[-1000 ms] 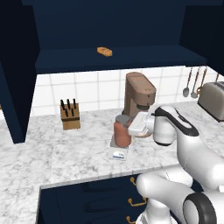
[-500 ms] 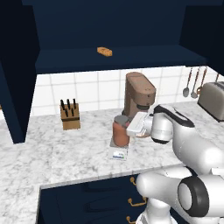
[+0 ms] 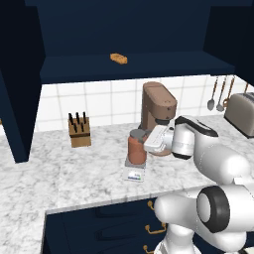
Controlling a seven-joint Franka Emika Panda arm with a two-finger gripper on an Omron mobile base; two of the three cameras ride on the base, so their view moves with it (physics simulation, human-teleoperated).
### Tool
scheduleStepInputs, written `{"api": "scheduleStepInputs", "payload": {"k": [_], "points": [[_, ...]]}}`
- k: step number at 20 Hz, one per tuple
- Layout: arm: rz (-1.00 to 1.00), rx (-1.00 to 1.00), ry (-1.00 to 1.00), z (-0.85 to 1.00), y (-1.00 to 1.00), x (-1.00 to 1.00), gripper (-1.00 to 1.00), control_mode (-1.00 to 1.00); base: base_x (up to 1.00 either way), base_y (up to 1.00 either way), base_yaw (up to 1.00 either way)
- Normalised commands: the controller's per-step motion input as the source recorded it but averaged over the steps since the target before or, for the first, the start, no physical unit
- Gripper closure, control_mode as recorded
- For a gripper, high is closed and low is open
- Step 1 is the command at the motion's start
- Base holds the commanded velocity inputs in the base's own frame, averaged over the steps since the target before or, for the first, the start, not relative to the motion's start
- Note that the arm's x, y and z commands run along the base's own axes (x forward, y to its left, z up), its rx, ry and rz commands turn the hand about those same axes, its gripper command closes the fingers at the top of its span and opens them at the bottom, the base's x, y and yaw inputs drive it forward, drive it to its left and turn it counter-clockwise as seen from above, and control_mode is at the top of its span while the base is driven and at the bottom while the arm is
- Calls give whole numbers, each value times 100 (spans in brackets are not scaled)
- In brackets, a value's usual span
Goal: Pick the honey bottle and place it on the digital scale for weighing, and close the cabinet.
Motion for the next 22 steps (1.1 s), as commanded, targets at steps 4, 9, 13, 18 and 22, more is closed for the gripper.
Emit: {"api": "scheduleStepInputs", "payload": {"k": [4, 9, 13, 18, 22], "points": [[0, 0, 0, 0, 0, -6, -100, -100, 0, 0, 0], [0, 0, 0, 0, 0, 0, -100, -100, 0, 0, 0], [0, 0, 0, 0, 0, -5, -100, -100, 0, 0, 0], [0, 0, -2, 0, 0, -24, -100, -100, 0, 0, 0], [0, 0, 0, 0, -2, -6, -100, -100, 0, 0, 0]]}}
